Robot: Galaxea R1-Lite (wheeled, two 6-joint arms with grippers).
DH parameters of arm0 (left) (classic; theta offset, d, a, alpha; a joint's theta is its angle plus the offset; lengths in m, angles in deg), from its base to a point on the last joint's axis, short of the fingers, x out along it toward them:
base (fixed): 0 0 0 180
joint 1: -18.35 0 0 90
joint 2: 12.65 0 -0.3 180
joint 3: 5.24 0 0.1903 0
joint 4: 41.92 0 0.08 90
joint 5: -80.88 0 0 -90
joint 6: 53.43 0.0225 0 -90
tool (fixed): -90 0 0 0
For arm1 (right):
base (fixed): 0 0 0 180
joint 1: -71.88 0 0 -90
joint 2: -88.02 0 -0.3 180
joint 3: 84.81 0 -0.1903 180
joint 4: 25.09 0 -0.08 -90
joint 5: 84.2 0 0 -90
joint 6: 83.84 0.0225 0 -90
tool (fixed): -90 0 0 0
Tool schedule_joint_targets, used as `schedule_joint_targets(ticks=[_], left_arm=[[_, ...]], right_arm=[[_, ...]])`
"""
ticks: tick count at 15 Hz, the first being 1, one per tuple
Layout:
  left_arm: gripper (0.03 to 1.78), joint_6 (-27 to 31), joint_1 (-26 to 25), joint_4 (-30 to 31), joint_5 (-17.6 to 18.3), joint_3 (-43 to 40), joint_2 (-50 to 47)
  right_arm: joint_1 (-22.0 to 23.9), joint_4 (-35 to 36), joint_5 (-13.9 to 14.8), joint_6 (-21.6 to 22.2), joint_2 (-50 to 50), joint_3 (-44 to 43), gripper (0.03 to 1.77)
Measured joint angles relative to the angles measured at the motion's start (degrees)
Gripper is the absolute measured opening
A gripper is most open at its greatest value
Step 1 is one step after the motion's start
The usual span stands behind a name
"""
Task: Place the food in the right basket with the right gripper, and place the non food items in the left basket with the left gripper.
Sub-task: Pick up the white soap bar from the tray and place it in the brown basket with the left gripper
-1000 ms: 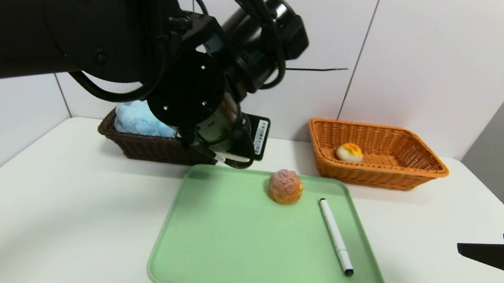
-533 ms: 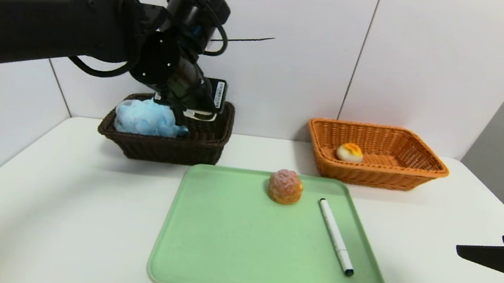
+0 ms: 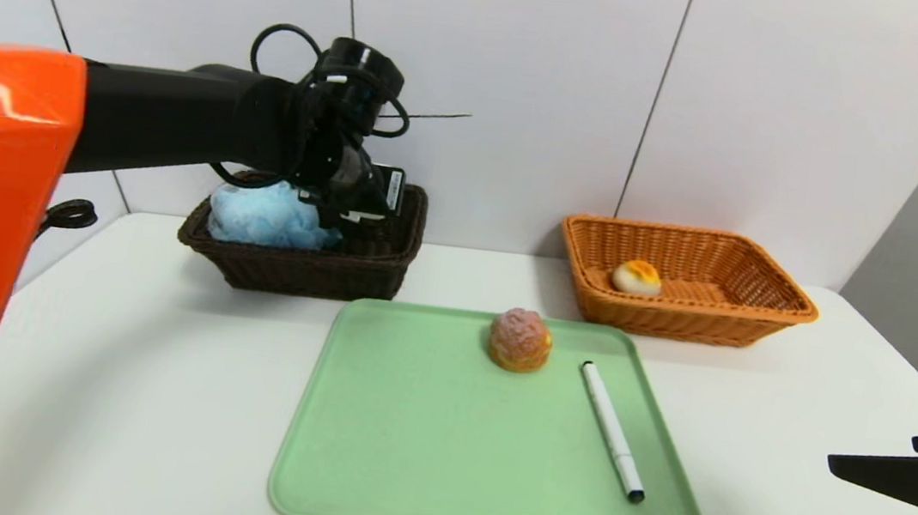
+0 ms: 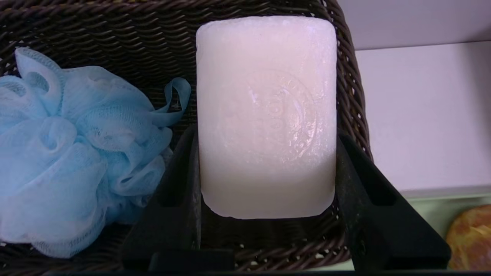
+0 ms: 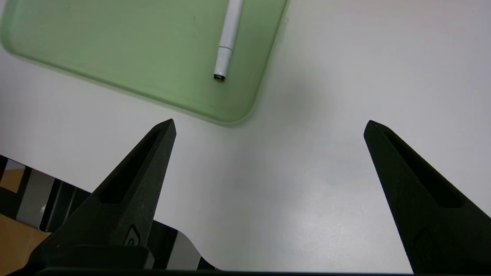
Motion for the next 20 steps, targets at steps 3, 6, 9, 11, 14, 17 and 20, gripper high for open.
schedule_joint_targets(ticks=[3,6,9,11,14,17,20], left_arm=[[0.98,0.43,-2.27,1.35,0.55,0.0,2.63],[0.98,0.32,-2.71,2.15,0.72,0.02,4.88],[0.98,0.22,-3.12,2.95,0.68,0.02,6.83],[0.98,0.1,-3.06,3.02,0.71,0.02,7.88],[0.99,0.11,-3.32,3.0,0.83,0.02,8.59],[1.23,0.07,-3.43,3.06,1.38,0.02,8.64],[1.38,0.11,-3.51,3.02,1.38,0.02,8.2]], right_arm=[[-0.02,0.06,-0.02,0.02,0.0,0.34,1.7],[0.0,0.05,0.0,-0.02,-0.02,0.56,1.7],[0.02,0.05,0.05,-0.06,-0.02,1.13,1.7],[0.2,0.06,0.09,-0.06,0.0,1.29,1.7],[0.39,0.06,0.06,-0.09,0.0,1.38,1.7],[0.44,0.05,0.09,-0.09,0.11,1.39,1.7],[0.44,0.06,0.09,-0.09,0.26,1.38,1.7]])
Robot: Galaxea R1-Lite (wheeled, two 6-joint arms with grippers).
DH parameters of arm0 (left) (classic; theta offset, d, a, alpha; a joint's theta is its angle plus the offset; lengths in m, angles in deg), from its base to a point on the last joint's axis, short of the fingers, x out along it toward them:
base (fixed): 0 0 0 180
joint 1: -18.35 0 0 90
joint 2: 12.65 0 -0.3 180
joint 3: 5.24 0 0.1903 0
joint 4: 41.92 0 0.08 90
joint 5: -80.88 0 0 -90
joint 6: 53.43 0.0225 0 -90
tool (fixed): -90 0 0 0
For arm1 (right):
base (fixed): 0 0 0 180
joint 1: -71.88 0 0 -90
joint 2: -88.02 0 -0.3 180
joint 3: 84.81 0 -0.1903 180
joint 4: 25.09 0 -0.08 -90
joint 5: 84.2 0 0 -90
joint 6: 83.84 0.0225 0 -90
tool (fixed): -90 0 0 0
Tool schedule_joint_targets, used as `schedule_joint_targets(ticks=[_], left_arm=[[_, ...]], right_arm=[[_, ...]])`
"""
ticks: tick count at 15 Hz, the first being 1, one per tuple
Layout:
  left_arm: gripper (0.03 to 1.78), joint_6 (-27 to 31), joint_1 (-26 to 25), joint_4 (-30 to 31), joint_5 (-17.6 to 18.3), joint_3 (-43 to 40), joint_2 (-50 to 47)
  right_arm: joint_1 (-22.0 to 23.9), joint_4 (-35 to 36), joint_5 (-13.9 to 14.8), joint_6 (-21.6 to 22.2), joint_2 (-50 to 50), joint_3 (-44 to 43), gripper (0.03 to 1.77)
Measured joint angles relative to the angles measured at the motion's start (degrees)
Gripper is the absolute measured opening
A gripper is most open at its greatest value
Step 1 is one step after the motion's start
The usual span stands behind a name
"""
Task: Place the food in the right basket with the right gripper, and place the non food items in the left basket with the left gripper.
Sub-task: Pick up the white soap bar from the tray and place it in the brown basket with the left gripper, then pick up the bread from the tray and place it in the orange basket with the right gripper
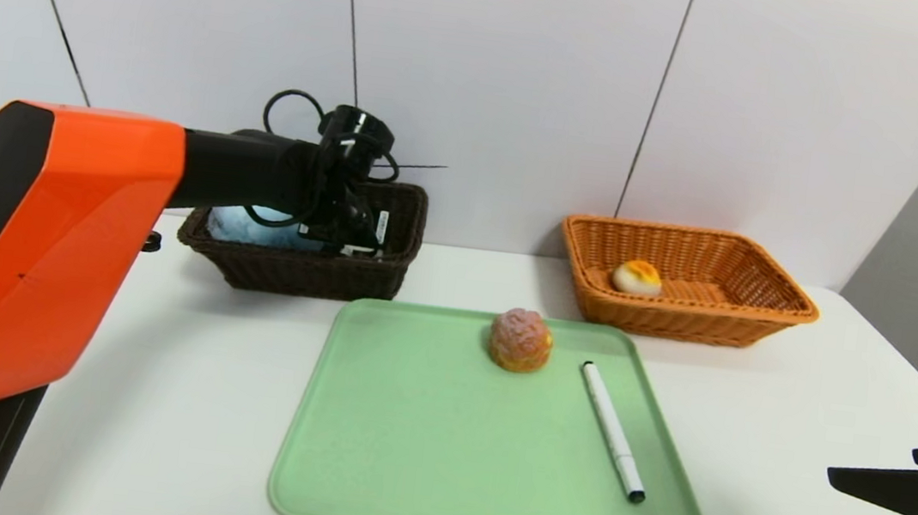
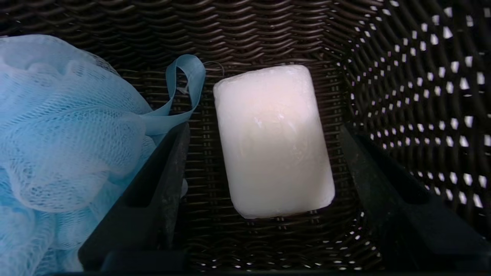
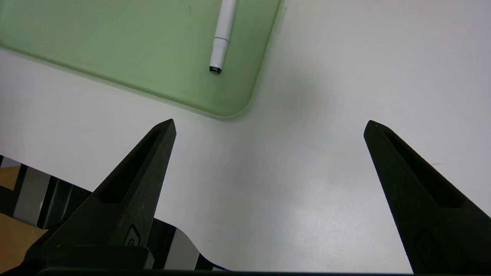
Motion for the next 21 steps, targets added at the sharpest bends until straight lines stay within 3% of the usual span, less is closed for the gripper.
schedule_joint_targets(ticks=[7,12,21], left_arm=[[1.57,1.68,-0.72,-0.88,-0.06,0.0,-7.66],[1.64,0.9,-0.61,-7.46,-0.3,-0.28,-15.81],[1.67,-13.02,7.58,-25.02,-0.8,-0.71,-26.32]], right_arm=[[0.16,0.07,-0.02,0.02,0.43,-0.09,1.7],[0.16,0.07,0.0,0.02,1.29,0.0,1.7],[0.17,0.05,0.0,0.06,2.78,-0.13,1.7]])
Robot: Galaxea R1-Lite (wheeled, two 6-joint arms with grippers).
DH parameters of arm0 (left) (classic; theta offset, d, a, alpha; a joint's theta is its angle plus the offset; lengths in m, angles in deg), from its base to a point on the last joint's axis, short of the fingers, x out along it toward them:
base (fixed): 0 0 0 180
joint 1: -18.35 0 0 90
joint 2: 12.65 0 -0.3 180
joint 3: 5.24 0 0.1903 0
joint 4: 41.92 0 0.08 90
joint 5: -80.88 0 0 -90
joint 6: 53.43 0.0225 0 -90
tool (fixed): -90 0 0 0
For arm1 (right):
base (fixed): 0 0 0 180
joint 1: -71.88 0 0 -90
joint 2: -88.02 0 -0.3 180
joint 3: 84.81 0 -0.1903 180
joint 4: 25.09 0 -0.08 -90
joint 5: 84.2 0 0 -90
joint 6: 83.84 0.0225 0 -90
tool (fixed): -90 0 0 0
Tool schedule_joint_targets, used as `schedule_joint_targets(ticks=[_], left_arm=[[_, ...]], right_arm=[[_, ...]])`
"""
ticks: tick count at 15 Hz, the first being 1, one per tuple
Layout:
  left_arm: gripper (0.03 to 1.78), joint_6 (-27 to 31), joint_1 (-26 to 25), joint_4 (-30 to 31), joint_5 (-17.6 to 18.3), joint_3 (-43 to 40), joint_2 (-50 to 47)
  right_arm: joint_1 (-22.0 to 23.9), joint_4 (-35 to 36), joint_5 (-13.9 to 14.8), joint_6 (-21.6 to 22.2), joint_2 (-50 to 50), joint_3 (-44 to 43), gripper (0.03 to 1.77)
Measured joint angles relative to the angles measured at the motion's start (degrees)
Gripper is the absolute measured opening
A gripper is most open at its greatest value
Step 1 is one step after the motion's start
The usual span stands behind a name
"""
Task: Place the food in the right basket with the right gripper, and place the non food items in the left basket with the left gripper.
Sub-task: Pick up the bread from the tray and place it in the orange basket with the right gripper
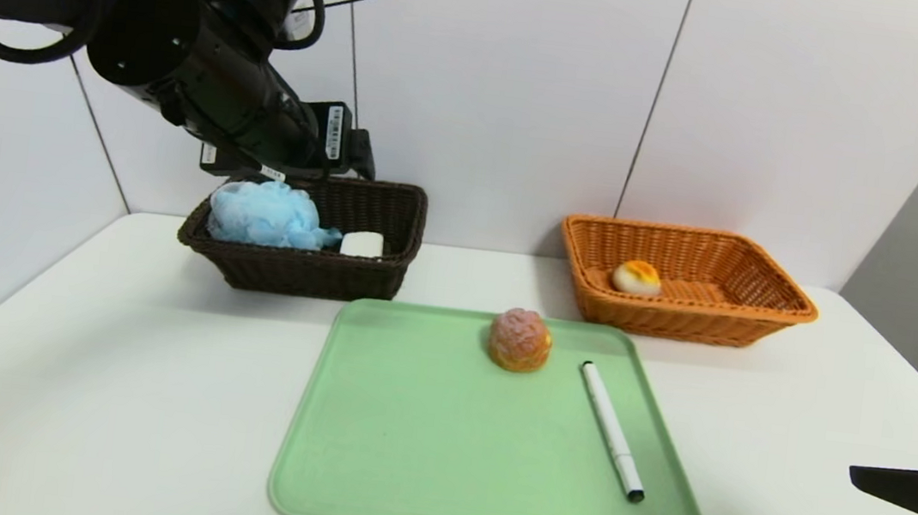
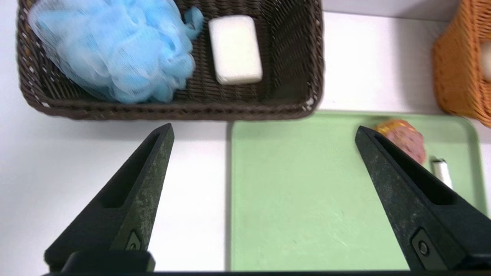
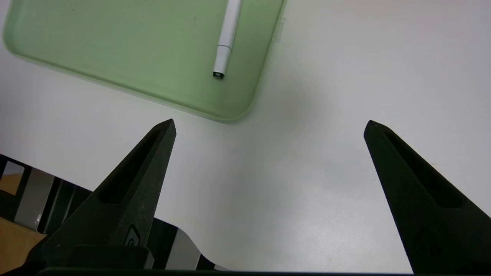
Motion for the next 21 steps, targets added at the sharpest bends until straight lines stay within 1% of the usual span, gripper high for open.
schedule_joint_targets(ticks=[3,6,8,10,14,16,18,20,21], left_arm=[[1.69,-2.56,1.88,-0.94,0.0,-1.72,-1.9],[1.69,-3.45,4.8,-0.67,-0.39,-7.56,-4.17],[1.69,-3.63,7.28,-0.41,-1.38,-13.0,-6.14],[1.69,-3.69,9.79,-0.3,-2.28,-17.62,-8.8],[1.69,-3.25,12.59,-0.48,-2.04,-21.46,-13.79],[1.69,-3.22,13.37,-0.45,-1.21,-22.81,-15.36],[1.69,-3.11,13.64,-0.43,0.35,-24.02,-16.37],[1.69,-2.39,13.95,-0.45,2.79,-24.52,-17.07],[1.69,-2.23,14.06,-0.48,3.17,-24.6,-17.18]], right_arm=[[-0.09,0.02,-0.04,-0.2,0.17,0.05,1.7],[-1.16,0.09,-0.15,-0.63,-0.5,-1.29,1.7],[-3.4,0.09,-0.2,-0.73,-1.72,-2.69,1.7],[-6.7,0.11,0.11,-0.62,-3.91,-4.46,1.7],[-12.93,0.16,0.33,-0.22,-10.86,-9.23,1.7],[-15.53,0.16,0.82,-0.2,-15.25,-11.72,1.7],[-17.42,0.13,2.4,-0.11,-20.18,-14.6,1.7],[-18.86,0.17,3.63,1.07,-24.72,-17.86,1.7],[-19.47,0.17,4.29,1.82,-26.82,-19.32,1.7]])
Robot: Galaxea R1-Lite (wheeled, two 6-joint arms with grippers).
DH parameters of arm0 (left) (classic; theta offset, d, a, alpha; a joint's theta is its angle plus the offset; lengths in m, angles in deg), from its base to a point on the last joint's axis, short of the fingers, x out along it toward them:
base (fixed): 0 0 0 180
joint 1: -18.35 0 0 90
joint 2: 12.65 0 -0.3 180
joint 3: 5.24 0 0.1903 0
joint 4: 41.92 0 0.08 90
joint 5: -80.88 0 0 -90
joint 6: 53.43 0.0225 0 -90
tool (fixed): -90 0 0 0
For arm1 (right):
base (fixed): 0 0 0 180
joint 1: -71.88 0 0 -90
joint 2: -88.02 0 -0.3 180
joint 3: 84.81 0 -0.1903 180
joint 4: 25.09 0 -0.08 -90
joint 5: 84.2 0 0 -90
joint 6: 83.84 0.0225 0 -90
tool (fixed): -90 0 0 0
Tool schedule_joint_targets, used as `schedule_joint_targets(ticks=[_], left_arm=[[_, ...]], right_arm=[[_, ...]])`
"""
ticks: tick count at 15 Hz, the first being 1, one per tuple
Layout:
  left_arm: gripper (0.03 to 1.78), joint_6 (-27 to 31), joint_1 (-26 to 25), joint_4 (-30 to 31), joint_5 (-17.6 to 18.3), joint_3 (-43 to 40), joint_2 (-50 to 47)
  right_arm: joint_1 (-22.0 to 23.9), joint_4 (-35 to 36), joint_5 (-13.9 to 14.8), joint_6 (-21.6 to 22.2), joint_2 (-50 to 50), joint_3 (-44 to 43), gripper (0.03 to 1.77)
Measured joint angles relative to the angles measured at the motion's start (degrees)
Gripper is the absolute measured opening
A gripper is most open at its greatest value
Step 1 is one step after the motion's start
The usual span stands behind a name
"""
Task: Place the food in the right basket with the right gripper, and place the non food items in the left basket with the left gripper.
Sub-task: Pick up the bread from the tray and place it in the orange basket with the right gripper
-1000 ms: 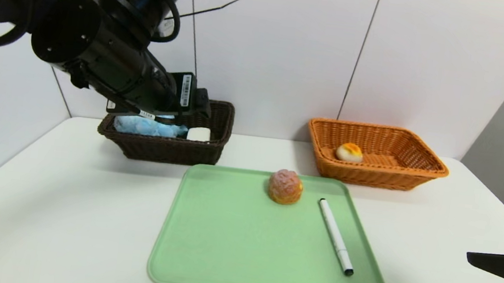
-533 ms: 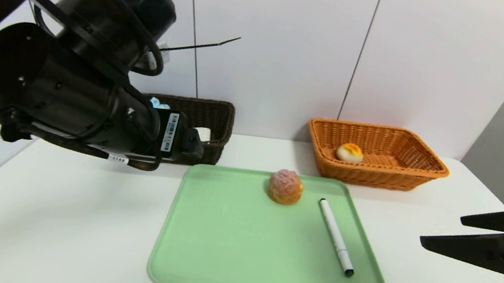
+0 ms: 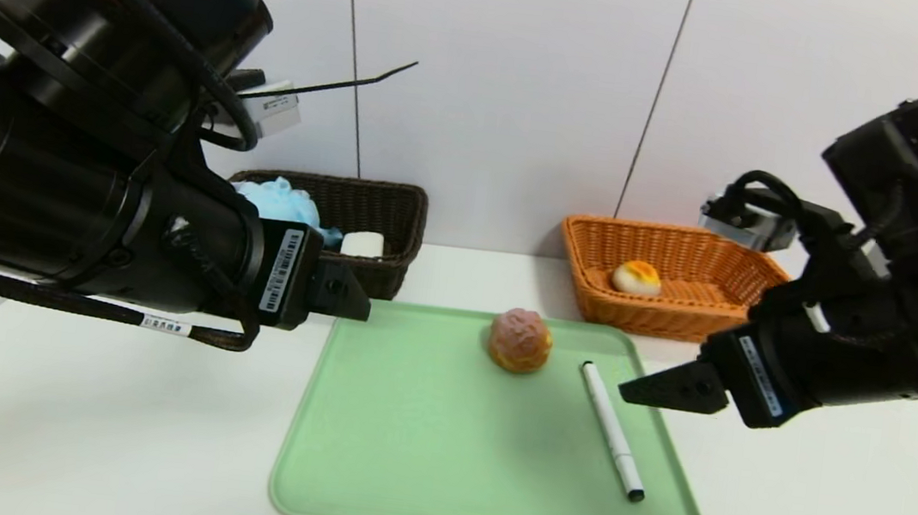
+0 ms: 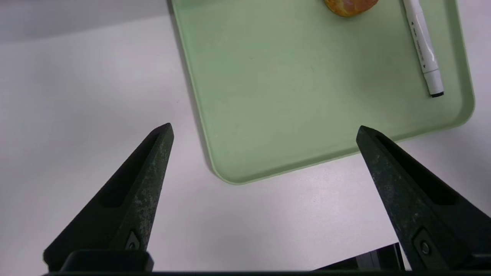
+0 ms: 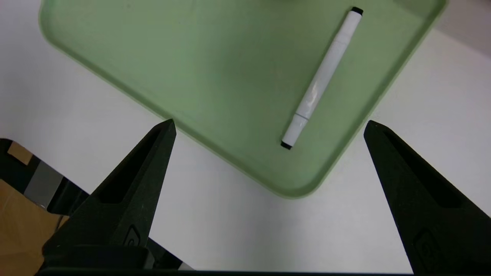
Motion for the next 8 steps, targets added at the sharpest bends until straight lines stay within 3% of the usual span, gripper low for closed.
schedule_joint_targets(ticks=[4,8], left_arm=[[1.69,2.16,1.6,0.05,-0.02,-0.66,0.15],[1.69,2.27,1.99,0.06,-0.17,-0.96,0.61]], right_arm=[[-2.8,3.79,5.81,4.9,-8.22,-4.44,1.7],[-5.73,9.89,10.65,6.47,-15.47,-5.71,1.7]])
